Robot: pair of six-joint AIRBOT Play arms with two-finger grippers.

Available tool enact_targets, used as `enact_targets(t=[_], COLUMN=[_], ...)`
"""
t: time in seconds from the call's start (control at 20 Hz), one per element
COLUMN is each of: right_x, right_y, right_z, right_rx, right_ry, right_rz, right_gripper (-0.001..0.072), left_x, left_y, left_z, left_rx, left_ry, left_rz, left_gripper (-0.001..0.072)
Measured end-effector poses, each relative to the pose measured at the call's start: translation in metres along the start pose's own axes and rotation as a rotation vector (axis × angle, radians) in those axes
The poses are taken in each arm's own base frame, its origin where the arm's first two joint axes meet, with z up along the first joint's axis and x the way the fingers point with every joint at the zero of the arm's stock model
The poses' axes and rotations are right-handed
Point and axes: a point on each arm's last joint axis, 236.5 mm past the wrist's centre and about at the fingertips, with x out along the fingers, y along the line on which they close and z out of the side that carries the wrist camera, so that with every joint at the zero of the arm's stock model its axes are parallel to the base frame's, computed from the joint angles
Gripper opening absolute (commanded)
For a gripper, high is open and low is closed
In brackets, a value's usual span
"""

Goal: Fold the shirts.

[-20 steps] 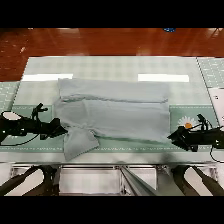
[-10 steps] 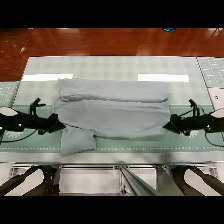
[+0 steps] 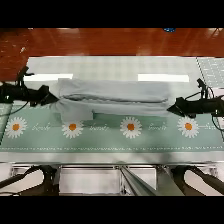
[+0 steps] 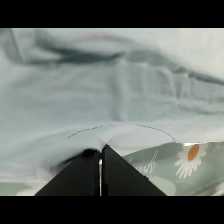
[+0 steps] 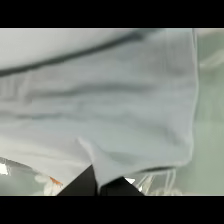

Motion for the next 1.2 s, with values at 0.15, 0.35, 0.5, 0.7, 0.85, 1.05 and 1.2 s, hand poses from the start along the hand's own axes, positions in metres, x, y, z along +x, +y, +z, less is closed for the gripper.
enact_targets(t=[0.15, 0.35, 0.5, 0.7, 0.85, 1.05, 1.2], right_x=[0.008, 0.02, 0.03, 0.044, 0.056, 0.059, 0.028], right_y=[0.005, 0.008, 0.008, 0.009, 0.002, -0.001, 0.003], right_z=[0.032, 0.076, 0.102, 0.129, 0.143, 0.157, 0.169], right_rx=[-0.004, 0.011, 0.021, 0.042, 0.066, 0.081, 0.04], right_ry=[-0.015, -0.036, -0.045, -0.07, -0.092, -0.138, -0.202], right_rz=[0.008, 0.029, 0.045, 0.085, 0.09, 0.104, 0.116], right_gripper=[0.0021, 0.0021, 0.0021, 0.0021, 0.0379, 0.0411, 0.0411], left_x=[0.015, 0.038, 0.051, 0.068, 0.085, 0.094, 0.062], left_y=[-0.007, -0.01, -0.01, -0.005, -0.002, -0.003, 0.016], left_z=[0.033, 0.077, 0.102, 0.124, 0.129, 0.129, 0.132], left_rx=[0.004, -0.027, -0.041, -0.043, -0.04, -0.031, -0.061], left_ry=[0.013, 0.021, 0.031, 0.034, 0.041, 0.061, 0.088], left_rz=[-0.009, -0.018, -0.026, -0.029, -0.027, -0.015, 0.043], left_gripper=[0.0025, 0.0025, 0.0025, 0.0025, 0.0288, 0.0495, 0.0495])
